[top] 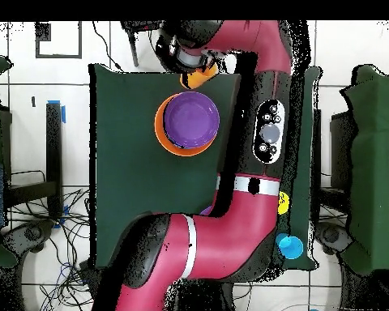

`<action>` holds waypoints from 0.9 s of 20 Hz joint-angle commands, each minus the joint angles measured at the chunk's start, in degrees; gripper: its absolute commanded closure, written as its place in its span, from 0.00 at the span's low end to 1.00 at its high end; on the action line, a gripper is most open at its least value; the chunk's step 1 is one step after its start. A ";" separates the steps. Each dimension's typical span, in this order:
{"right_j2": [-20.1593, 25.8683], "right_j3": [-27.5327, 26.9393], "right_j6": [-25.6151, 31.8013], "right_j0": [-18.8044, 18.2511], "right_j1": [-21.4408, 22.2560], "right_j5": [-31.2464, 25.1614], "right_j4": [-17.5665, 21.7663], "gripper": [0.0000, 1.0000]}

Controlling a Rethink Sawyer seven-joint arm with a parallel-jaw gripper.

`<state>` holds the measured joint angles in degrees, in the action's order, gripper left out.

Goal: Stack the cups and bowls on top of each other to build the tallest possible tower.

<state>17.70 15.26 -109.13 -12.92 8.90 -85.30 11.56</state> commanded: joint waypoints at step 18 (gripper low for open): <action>2.27 0.75 -3.04 0.94 -1.82 -2.88 3.27 1.00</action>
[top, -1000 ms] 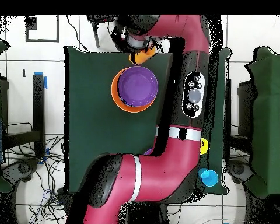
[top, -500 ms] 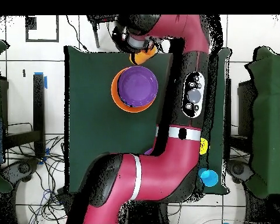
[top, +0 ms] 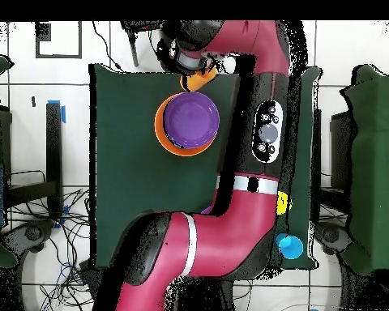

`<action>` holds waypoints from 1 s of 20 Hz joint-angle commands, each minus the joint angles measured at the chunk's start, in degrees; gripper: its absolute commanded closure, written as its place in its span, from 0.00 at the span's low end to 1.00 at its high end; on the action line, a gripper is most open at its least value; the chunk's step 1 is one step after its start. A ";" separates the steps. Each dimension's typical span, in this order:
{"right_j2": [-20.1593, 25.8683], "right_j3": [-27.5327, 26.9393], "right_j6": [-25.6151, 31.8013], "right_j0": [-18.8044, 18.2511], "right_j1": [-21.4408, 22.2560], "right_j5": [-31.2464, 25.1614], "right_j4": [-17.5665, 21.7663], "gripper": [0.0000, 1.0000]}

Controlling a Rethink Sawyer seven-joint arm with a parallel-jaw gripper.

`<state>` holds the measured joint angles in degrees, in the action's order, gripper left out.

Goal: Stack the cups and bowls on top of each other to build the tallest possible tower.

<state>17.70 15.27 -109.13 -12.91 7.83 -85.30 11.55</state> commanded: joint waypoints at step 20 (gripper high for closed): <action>-1.16 7.16 -3.68 1.78 -0.70 4.58 0.31 1.00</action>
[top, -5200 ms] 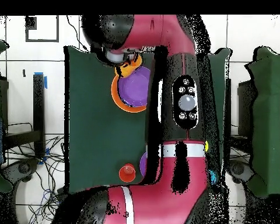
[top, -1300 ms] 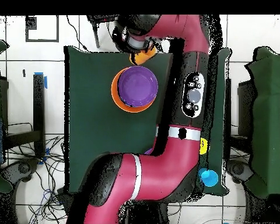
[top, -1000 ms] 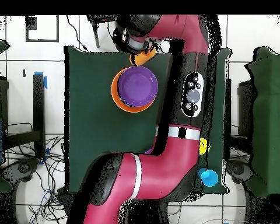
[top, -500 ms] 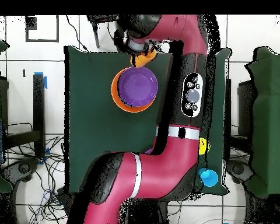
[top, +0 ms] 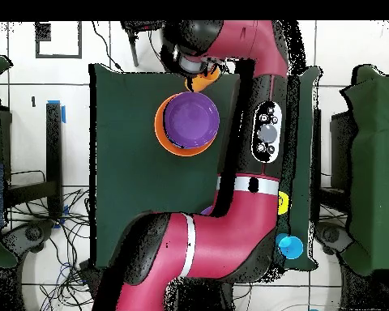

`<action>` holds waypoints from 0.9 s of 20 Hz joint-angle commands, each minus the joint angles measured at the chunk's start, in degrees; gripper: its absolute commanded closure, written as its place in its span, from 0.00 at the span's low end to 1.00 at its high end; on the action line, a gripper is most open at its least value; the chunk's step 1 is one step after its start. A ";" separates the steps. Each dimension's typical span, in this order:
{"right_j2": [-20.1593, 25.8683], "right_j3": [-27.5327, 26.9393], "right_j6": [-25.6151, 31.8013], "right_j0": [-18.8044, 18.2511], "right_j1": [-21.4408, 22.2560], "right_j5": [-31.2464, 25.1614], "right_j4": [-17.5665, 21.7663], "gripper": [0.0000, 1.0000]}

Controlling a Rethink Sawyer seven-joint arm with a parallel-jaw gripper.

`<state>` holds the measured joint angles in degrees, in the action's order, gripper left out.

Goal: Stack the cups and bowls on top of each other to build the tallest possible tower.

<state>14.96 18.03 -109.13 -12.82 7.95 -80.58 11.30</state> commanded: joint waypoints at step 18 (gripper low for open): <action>0.28 4.83 -4.65 2.84 -4.03 5.09 0.83 1.00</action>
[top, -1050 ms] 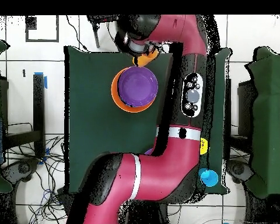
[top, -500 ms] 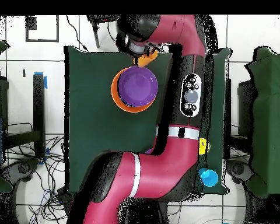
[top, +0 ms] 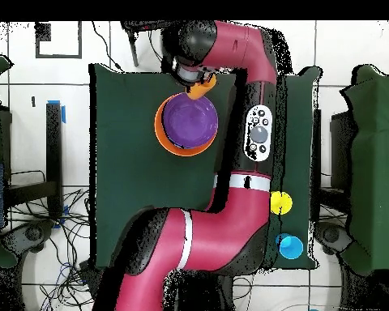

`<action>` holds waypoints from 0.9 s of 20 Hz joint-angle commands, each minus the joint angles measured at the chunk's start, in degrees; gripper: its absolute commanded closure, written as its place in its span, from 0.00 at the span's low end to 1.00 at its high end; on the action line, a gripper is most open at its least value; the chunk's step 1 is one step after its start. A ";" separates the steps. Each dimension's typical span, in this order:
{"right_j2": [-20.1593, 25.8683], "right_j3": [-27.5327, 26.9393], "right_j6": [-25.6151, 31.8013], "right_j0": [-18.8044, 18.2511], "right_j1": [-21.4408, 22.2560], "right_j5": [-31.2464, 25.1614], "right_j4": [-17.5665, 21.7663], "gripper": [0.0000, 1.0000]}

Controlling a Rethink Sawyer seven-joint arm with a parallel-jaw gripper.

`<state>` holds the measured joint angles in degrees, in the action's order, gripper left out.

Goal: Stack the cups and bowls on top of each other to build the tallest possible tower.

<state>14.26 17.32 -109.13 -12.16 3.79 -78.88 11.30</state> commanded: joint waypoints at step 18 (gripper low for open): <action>2.62 -1.78 0.01 1.57 8.16 -15.42 0.27 1.00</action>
<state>13.93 16.06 -109.13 -11.05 9.01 -84.24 10.53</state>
